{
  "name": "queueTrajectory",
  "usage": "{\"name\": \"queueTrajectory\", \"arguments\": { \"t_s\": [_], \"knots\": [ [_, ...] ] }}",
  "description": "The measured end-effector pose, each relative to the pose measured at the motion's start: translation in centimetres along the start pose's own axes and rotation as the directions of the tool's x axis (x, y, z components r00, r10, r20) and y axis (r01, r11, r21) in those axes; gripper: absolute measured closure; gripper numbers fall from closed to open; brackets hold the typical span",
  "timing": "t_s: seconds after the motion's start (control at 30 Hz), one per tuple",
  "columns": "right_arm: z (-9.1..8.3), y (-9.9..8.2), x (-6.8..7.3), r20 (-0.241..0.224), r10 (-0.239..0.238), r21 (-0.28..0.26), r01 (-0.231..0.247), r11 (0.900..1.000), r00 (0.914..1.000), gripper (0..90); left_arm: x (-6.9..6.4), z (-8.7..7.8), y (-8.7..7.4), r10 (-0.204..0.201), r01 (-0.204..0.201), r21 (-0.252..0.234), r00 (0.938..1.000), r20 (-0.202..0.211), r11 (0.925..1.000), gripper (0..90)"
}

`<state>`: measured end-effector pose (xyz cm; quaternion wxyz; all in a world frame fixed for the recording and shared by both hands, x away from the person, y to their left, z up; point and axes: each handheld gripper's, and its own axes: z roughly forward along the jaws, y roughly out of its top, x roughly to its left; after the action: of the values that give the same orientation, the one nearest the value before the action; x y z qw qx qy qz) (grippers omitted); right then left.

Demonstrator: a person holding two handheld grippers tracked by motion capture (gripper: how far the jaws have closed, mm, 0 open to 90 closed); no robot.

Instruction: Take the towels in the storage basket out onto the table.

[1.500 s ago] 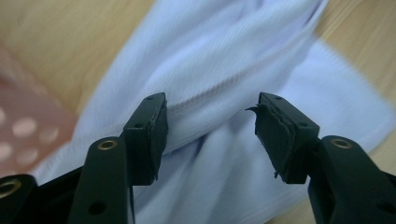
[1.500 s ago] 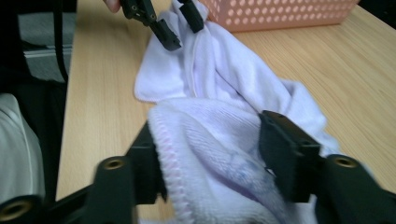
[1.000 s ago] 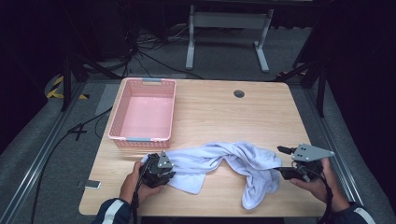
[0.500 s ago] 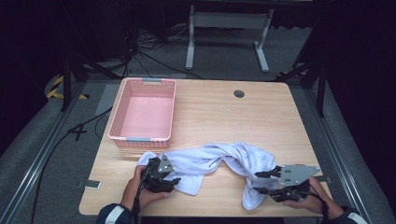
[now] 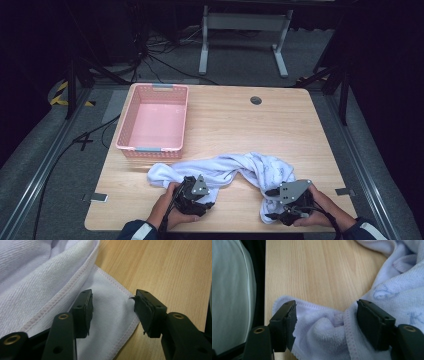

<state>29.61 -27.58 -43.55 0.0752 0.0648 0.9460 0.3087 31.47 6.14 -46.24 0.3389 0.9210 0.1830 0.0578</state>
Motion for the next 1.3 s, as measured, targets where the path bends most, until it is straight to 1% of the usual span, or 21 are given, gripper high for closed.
{"name": "queueTrajectory", "arguments": {
  "t_s": [0.1,0.23,0.33,0.47,0.5,0.53,0.63,0.67,0.7,0.73,0.77,0.83,0.87,0.93,1.0,1.03,1.07,1.1,1.17,1.23,1.3],
  "knots": [
    [0.7,-0.2,0.0,0.022,-0.029,0.042,0.028,0.9987,0.9993,38.5,0.2,-0.1,0.0,0.002,-0.002,0.001,0.9998,-0.018,1.0000,59.9],
    [0.8,-0.3,-0.2,0.094,-0.061,0.050,0.057,0.9971,0.9937,65.8,0.6,-0.4,-0.2,0.001,-0.001,0.015,0.9993,-0.037,0.9999,83.7],
    [0.5,-0.2,-0.5,0.143,-0.090,0.055,0.083,0.9950,0.9856,72.6,1.0,-1.1,-0.7,0.000,0.002,0.031,0.9986,-0.052,0.9995,87.5],
    [-2.2,0.2,-1.5,0.179,0.000,-0.126,0.023,0.9918,0.9838,73.8,1.3,-3.1,-1.3,0.026,-0.026,0.009,0.9972,-0.071,0.9996,87.9],
    [-3.0,0.3,-1.9,0.189,0.036,-0.174,-0.002,0.9847,0.9814,73.9,1.5,-4.1,-1.6,0.030,-0.030,0.004,0.9970,-0.072,0.9996,87.9],
    [-4.5,0.5,-2.8,0.192,0.108,-0.269,-0.053,0.9618,0.9754,74.0,1.6,-4.8,-1.8,0.029,-0.029,-0.006,0.9969,-0.073,0.9995,88.0],
    [-7.8,0.5,-5.2,0.220,0.274,-0.444,-0.154,0.8827,0.9360,74.3,2.1,-6.8,-2.9,0.008,-0.012,-0.044,0.9971,-0.075,0.9989,88.0],
    [-8.7,0.4,-6.4,0.236,0.344,-0.488,-0.195,0.8505,0.9089,74.5,2.2,-7.2,-3.2,0.002,-0.005,-0.048,0.9983,-0.058,0.9988,88.0],
    [-9.2,0.3,-7.1,0.235,0.381,-0.512,-0.220,0.8304,0.8941,74.6,2.3,-7.8,-3.7,0.008,-0.010,-0.040,0.9982,-0.060,0.9992,88.0],
    [-9.8,0.1,-8.5,0.206,0.442,-0.546,-0.272,0.7924,0.8729,74.8,2.4,-8.2,-4.1,0.008,-0.010,-0.045,0.9990,-0.043,0.9990,88.0],
    [-10.1,-0.1,-9.6,0.185,0.499,-0.562,-0.326,0.7602,0.8464,74.7,2.5,-8.5,-4.4,0.001,-0.002,-0.066,0.9999,-0.011,0.9978,88.0],
    [-10.2,-0.5,-11.7,0.117,0.595,-0.568,-0.438,0.6968,0.7951,74.7,2.5,-9.0,-4.8,0.008,-0.010,-0.073,0.9996,-0.028,0.9973,88.0],
    [-10.0,-0.9,-13.1,0.077,0.651,-0.577,-0.499,0.6469,0.7551,74.5,2.5,-9.1,-4.9,0.003,-0.004,-0.076,0.9997,-0.023,0.9971,88.1],
    [-9.3,-1.2,-14.8,0.061,0.693,-0.544,-0.559,0.6263,0.7182,73.6,2.5,-9.0,-4.9,0.012,-0.015,-0.070,0.9992,-0.037,0.9974,88.1],
    [-8.0,-1.6,-16.4,0.066,0.723,-0.491,-0.609,0.6234,0.6875,71.4,2.5,-8.8,-4.9,0.009,-0.011,-0.061,0.9996,-0.026,0.9981,88.1],
    [-7.2,-1.9,-17.0,0.058,0.748,-0.470,-0.643,0.6048,0.6611,70.9,2.5,-8.6,-4.9,0.018,-0.019,-0.041,0.9993,-0.034,0.9990,88.0],
    [-6.3,-2.1,-17.5,0.063,0.758,-0.436,-0.665,0.6064,0.6496,69.8,2.5,-8.4,-5.0,0.016,-0.017,-0.022,0.9990,-0.042,0.9996,87.8],
    [-5.5,-2.2,-17.9,0.099,0.755,-0.414,-0.663,0.6237,0.6482,70.4,2.5,-8.2,-5.1,0.011,-0.012,-0.023,0.9991,-0.042,0.9997,87.6],
    [-4.6,-2.9,-18.7,0.201,0.764,-0.398,-0.661,0.6359,0.6132,63.2,2.7,-7.8,-5.5,-0.005,0.005,-0.015,0.9993,-0.038,0.9999,87.1],
    [-4.3,-3.7,-19.3,0.196,0.779,-0.400,-0.676,0.6186,0.5963,63.2,2.8,-7.6,-5.7,-0.020,0.019,-0.013,0.9992,-0.034,0.9997,85.3],
    [-4.2,-4.6,-19.7,0.239,0.780,-0.384,-0.681,0.6231,0.5787,58.8,2.8,-7.4,-5.8,-0.034,0.034,-0.013,0.9993,-0.015,0.9993,80.3]
  ]
}}
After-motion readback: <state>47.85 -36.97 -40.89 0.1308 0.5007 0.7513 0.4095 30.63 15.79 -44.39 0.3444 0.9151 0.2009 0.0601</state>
